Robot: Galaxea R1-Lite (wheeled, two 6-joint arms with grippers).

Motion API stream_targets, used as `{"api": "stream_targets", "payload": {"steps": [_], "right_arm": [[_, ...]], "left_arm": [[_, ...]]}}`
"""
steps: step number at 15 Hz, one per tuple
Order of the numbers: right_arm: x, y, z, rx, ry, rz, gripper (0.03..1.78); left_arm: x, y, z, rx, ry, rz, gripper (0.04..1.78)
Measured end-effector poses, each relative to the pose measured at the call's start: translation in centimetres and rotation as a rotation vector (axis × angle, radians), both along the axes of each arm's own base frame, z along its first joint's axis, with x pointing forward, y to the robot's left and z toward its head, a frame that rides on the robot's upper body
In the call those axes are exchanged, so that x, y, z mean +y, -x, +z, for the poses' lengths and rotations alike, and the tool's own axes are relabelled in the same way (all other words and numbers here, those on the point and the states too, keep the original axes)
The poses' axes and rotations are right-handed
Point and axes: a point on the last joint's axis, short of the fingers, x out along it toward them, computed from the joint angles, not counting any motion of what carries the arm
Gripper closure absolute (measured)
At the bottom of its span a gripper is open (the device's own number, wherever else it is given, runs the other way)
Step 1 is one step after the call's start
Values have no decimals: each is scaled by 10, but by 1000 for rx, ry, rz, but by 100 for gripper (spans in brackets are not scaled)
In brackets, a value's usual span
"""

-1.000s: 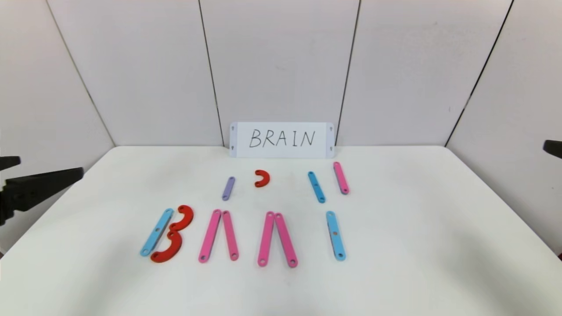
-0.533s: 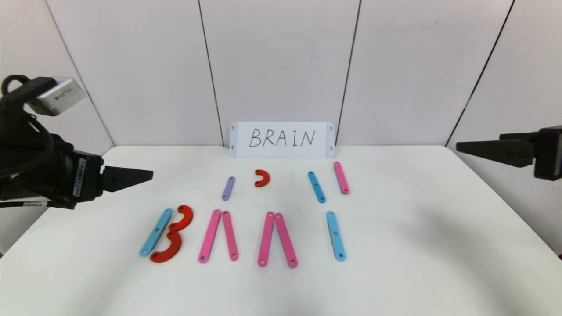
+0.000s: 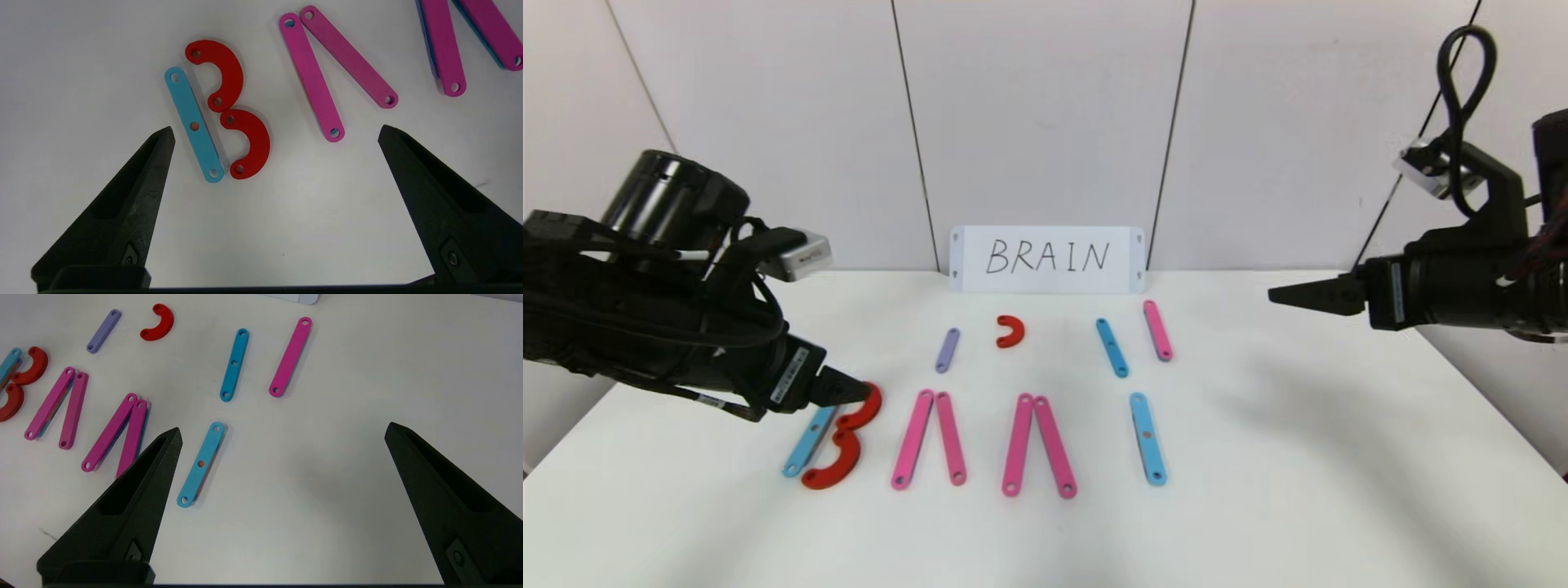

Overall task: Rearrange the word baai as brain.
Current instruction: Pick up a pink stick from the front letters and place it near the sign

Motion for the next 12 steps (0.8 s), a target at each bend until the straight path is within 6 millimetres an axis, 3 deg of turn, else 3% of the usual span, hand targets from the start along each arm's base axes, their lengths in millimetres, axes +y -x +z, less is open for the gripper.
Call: {"api": "stream_targets", "payload": {"steps": [6, 12], "right_arm": [[5, -13, -17, 44, 5, 7, 7], [5, -15, -22, 62, 7, 5, 7]], "left_arm": [[-31, -29, -36, 108, -73, -51, 8], [-42, -52, -65, 186, -92, -46, 8]]}}
